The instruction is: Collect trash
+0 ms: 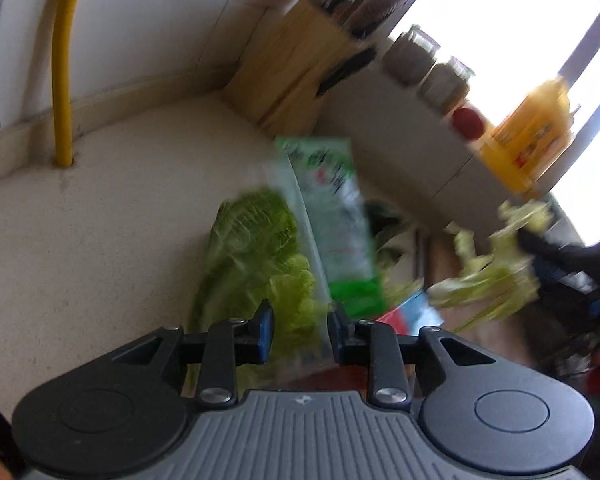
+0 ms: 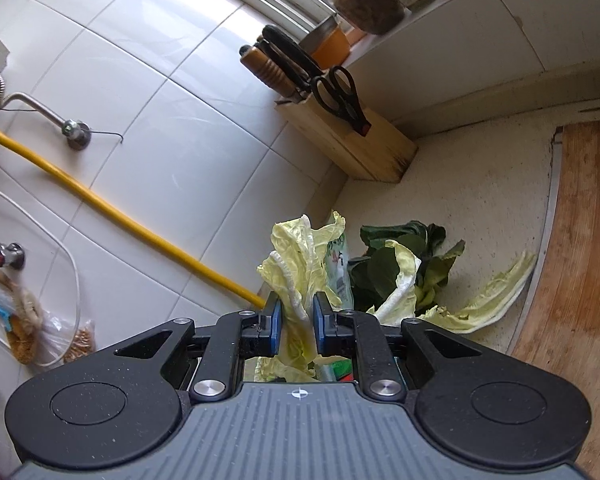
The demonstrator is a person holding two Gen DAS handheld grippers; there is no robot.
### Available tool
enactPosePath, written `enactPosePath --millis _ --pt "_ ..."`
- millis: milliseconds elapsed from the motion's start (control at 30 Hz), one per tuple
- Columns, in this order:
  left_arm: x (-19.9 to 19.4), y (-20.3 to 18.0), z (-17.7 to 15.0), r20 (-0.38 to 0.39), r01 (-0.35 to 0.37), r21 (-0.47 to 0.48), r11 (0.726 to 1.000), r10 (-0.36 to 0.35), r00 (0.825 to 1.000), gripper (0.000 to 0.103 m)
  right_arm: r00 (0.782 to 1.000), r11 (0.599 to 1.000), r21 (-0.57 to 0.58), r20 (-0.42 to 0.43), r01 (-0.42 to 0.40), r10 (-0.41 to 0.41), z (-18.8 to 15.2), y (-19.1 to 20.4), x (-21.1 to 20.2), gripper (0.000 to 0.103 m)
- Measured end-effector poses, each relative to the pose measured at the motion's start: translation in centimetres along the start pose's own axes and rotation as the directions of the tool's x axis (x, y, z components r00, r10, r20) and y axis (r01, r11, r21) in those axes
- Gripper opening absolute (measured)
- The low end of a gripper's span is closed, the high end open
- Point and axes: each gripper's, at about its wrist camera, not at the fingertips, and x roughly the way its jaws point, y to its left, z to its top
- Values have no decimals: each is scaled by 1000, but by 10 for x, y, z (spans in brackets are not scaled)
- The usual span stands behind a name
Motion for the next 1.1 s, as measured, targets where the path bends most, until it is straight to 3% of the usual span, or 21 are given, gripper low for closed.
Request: enactPosePath --millis 200,333,367,467,567,600,700,833,967,1100 --pt "-1 19 -1 35 -87 -43 995 89 995 25 1000 1000 9 -5 12 -12 -3 -2 -2 24" --pt "-1 35 4 13 -91 -88 992 92 996 26 1000 1000 9 -15 18 -17 -4 -2 3 24" --pt "-3 35 4 6 -72 -111 991 73 997 26 1000 1000 5 -16 22 -22 -5 -1 4 24" --pt "-15 27 1 6 92 -130 987 -92 996 32 999 1000 -4 -18 29 -29 -5 1 7 24" --pt "-4 13 -2 -29 151 -170 974 -158 987 40 999 999 2 -22 36 -36 -4 -1 10 24" --pt "4 8 -3 -43 142 -168 976 -151 988 40 999 999 5 -22 38 -38 -4 -2 11 24" --pt "21 -2 -5 -71 11 -160 987 -22 997 40 999 999 7 -21 38 -38 -4 -3 9 24" --pt "36 -11 -2 -88 -90 -158 983 76 993 45 999 1000 13 -26 27 -27 -3 -6 9 24" --pt "38 -24 0 -54 -193 -72 978 190 980 50 999 1000 25 -36 7 -7 -3 -11 12 24" --pt "44 -16 5 -63 -198 -157 968 190 980 51 999 999 35 -45 -11 13 -5 -16 14 25"
